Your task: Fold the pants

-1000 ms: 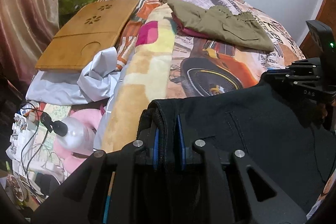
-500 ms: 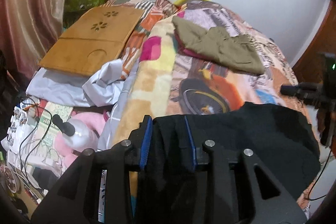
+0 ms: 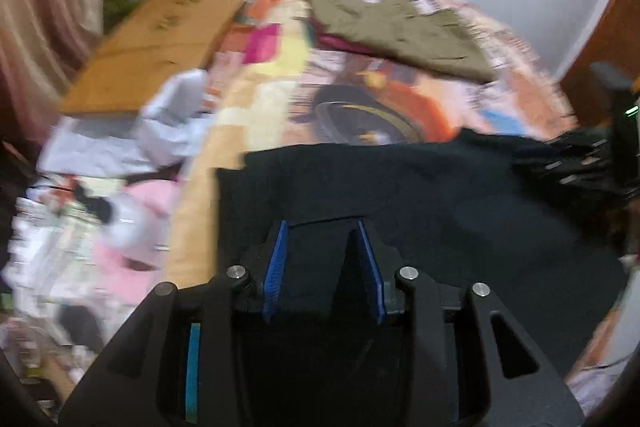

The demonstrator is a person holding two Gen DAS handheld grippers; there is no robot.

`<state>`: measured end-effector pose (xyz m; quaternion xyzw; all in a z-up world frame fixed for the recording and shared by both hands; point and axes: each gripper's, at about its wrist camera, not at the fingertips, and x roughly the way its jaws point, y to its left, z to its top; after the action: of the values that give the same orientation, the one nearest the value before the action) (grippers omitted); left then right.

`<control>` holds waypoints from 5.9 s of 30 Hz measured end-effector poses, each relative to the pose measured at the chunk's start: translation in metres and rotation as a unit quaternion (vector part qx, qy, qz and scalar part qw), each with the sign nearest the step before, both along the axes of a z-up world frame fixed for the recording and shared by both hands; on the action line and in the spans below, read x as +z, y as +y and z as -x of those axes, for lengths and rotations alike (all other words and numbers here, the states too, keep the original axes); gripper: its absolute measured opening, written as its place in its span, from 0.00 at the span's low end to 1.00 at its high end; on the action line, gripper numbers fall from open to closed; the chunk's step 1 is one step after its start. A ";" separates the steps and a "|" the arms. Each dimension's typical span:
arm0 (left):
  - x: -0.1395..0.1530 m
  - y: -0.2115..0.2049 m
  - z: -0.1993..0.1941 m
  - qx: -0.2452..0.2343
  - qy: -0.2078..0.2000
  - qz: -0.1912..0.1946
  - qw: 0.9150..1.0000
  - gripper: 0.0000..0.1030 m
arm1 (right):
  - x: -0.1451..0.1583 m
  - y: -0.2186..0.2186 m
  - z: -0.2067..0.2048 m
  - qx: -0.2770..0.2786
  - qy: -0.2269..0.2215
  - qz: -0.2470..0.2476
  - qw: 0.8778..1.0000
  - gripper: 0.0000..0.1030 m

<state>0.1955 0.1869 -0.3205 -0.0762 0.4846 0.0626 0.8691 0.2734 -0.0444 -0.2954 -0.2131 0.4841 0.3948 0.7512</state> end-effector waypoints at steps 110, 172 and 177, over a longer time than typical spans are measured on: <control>0.018 -0.416 -0.070 -0.263 0.000 0.080 0.961 0.75 | 0.042 -0.385 0.132 -0.498 -0.099 -0.217 0.834 0.09; 0.005 -0.179 -0.059 -0.145 0.008 0.027 0.989 0.75 | 0.078 -0.176 0.136 -0.209 -0.065 -0.177 0.960 0.42; -0.007 -0.185 -0.073 -0.164 0.026 0.039 0.985 0.75 | 0.064 -0.180 0.114 -0.235 -0.077 -0.141 0.959 0.42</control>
<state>0.2688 0.0015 -0.3272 -0.0278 0.5152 -0.0973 0.8511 0.1595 -0.2243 -0.2312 -0.0146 0.4005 0.2539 0.8803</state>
